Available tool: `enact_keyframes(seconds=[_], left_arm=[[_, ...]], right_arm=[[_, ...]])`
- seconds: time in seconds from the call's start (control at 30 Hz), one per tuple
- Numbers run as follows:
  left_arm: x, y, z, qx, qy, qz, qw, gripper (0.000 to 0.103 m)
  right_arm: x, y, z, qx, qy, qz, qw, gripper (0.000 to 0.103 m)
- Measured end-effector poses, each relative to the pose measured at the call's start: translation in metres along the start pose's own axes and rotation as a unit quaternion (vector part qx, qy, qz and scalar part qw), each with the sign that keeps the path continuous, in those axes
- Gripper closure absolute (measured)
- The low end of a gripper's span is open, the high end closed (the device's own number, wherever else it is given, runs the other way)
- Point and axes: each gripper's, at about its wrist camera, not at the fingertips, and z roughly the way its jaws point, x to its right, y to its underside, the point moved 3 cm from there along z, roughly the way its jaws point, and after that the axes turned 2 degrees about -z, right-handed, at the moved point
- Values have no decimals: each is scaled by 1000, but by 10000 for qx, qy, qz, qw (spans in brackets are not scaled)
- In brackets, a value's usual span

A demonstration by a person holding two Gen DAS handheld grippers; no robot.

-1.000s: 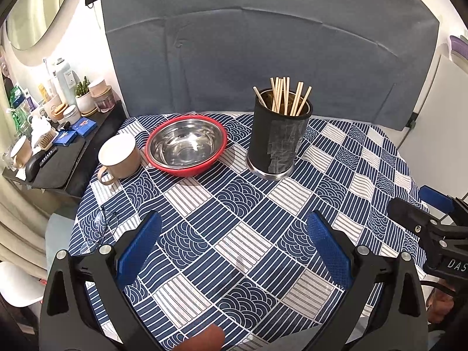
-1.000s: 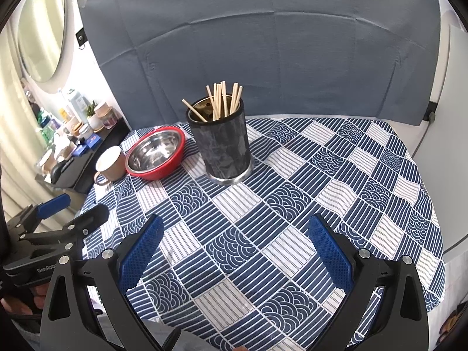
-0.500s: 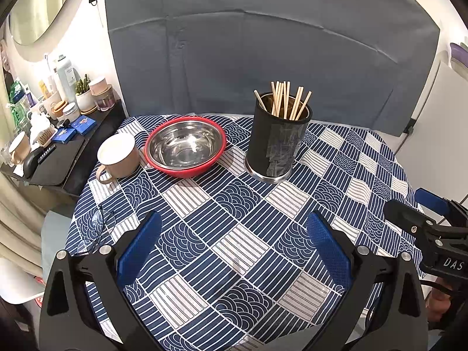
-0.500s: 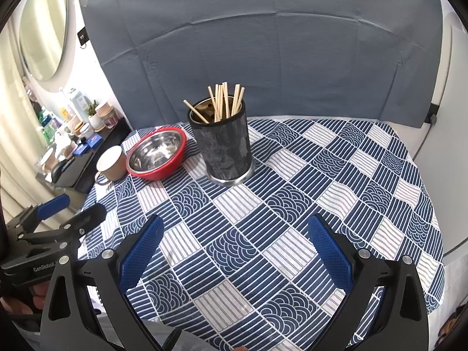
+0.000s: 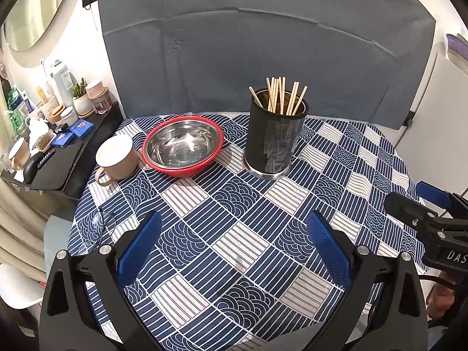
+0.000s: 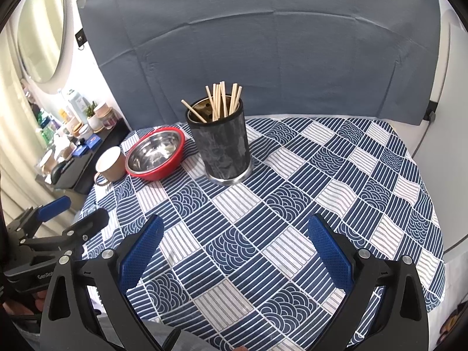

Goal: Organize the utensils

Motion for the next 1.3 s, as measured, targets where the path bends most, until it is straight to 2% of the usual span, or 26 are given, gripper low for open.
enact_keyframes(seconds=[0.77, 1.3], left_arm=[[2, 2, 1, -47, 50, 37, 10000, 6], [-2, 1, 3, -85, -54, -10, 9999, 6]], right_arm=[[0, 2, 1, -46, 8, -7, 10000, 8], [-1, 3, 5, -128, -12, -41, 9999, 8]])
